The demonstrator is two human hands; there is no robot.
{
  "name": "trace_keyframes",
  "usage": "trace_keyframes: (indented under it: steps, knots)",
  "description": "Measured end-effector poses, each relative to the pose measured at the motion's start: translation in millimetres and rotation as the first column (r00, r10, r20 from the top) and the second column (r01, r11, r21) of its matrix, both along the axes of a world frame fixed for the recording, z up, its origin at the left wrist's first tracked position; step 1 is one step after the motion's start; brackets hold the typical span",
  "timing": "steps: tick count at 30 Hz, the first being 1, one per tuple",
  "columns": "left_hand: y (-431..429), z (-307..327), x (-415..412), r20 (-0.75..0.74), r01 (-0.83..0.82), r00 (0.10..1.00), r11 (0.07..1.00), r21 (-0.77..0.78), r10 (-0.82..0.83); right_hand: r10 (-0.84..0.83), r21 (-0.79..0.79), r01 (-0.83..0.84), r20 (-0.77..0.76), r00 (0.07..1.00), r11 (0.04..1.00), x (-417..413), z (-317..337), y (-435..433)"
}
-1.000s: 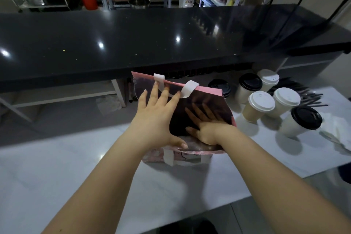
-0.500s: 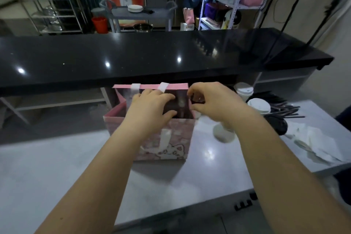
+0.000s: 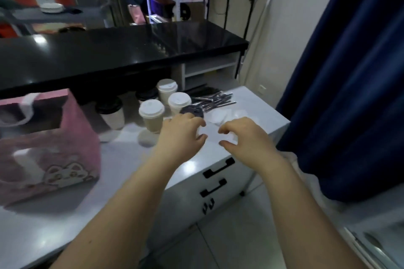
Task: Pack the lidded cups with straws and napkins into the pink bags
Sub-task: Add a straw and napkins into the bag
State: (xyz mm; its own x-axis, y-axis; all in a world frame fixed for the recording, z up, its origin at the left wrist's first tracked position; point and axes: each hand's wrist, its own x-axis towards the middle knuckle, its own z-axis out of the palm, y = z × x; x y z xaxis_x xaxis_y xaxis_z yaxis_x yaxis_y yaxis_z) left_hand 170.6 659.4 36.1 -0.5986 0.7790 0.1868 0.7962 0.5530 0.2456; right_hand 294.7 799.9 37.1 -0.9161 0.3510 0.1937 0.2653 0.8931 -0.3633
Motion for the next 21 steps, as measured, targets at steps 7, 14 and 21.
trace_keyframes:
  steps: [7,14,21]
  knots:
    - [78,-62,46,0.233,0.081,0.971,0.992,-0.098,-0.056,-0.147,-0.148,0.148,0.018,0.989,0.978,60,-57,73]
    - [138,-101,17,0.240,0.026,0.971,0.991,-0.129,0.006,-0.139,-0.216,0.148,0.054,0.989,0.965,29,-100,128]
    - [229,-116,-65,0.261,-0.077,0.958,0.985,-0.156,0.116,-0.081,-0.199,0.121,0.198,0.977,0.973,-64,-96,207]
